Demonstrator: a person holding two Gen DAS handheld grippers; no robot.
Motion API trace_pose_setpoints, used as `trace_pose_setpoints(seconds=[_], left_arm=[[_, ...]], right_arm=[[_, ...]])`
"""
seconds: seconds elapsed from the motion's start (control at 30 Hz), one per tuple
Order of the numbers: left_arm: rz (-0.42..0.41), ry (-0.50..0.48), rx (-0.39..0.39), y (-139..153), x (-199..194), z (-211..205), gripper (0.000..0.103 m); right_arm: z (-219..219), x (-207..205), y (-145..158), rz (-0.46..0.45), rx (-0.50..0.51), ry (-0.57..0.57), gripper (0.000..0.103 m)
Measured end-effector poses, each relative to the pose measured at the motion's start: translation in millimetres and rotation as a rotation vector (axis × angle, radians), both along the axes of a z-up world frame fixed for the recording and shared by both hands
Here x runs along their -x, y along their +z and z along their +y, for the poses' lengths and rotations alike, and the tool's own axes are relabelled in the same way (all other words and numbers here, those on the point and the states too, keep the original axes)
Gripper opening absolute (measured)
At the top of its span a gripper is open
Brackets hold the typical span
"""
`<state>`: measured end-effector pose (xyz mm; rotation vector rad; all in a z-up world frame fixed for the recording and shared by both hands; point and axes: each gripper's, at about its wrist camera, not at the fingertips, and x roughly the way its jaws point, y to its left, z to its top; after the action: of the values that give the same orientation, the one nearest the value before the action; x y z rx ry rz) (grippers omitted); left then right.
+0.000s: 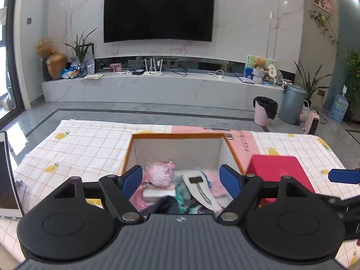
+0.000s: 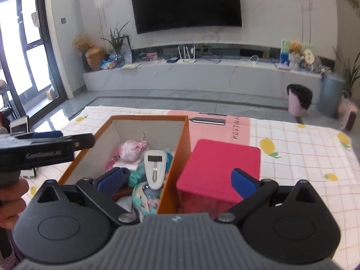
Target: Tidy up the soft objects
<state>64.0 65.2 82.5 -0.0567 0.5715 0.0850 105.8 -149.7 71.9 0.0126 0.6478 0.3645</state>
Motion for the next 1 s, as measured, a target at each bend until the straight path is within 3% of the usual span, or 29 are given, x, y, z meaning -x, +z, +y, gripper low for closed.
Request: trace_pose_setpoints(seconds=[0.2,0.33,1.0], left_arm=[[0.002,-0.029,-0.048,-12.5,8.7,-22.5,0.092],[-0.026,-0.014,-0.067,-16.6,13.5,-27.8,0.092],[-0.018,-0.044,-0.093,-38.6,19.3,-39.1,0.092]], right_arm=[[6.2,30.9,-10.7,-0.109,0.078,-0.059,0.1],[5.9,43.5,-15.2,-0.178,0.076,-0.105,0.1],[-0.7,44.5,-26.5,-0.117,0.023,-0.114,0.1]])
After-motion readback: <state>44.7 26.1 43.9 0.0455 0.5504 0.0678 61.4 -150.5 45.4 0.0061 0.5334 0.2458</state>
